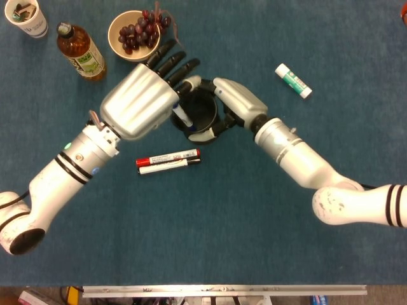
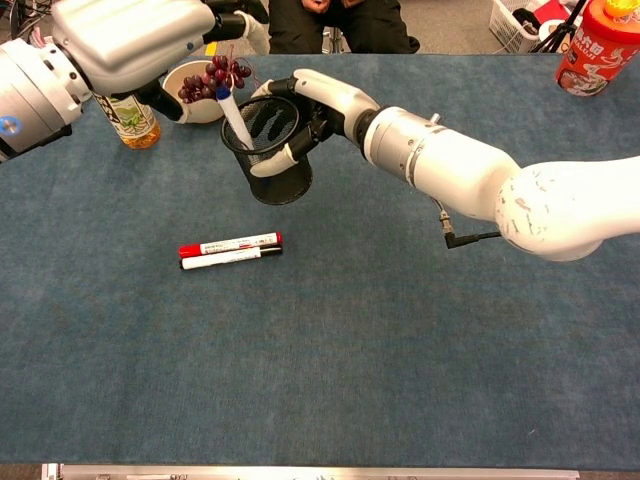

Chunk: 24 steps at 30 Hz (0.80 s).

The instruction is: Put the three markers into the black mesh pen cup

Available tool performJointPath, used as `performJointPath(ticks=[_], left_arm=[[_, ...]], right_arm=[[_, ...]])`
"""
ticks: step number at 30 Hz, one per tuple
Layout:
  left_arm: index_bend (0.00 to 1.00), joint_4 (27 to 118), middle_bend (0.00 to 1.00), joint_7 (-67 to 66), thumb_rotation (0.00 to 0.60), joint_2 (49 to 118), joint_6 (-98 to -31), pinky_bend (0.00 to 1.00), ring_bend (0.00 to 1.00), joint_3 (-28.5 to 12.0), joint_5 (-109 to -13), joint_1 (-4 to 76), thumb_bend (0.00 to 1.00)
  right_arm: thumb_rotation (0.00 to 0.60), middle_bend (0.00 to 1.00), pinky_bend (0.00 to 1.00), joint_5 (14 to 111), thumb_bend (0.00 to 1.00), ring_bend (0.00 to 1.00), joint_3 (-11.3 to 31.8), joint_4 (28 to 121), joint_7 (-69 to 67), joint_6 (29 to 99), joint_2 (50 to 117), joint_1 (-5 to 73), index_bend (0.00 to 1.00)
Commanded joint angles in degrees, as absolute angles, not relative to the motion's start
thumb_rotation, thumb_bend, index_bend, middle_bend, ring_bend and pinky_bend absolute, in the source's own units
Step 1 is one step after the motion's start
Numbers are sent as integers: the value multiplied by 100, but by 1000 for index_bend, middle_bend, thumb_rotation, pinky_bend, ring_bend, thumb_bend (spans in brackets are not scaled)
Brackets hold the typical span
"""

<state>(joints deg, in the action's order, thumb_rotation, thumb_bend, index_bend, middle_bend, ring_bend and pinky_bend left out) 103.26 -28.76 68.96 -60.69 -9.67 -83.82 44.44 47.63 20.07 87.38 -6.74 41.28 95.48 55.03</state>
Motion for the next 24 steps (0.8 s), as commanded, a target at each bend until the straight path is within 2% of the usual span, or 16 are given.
performJointPath(ticks=[1,10,19,24], left_arm=[[0,10365,124,-2939,600,6795,-6146,114,150,-1000,-8263,4374,258],[33,10292,124,-2808,600,6453,-6247,114,153,-902,-7926,4093,258],[233,10047,131,-2371,600,6340,-6278,114,153,-553,-7981,3751,258],[275,9903,134,-2099,600,6400,-6139,114,153,-282,-8201,3646,258]], right_arm=[[600,430,428,4852,312,342,1981,8811,-792,4135,9425,5380,456],[600,430,428,5499,313,342,1964,9196,-1538,4071,8565,4731,456],[600,430,428,6474,313,342,1993,9660,-2502,4255,7437,3976,468],[600,430,428,6904,313,342,1974,9714,-3026,4420,6982,3665,469]])
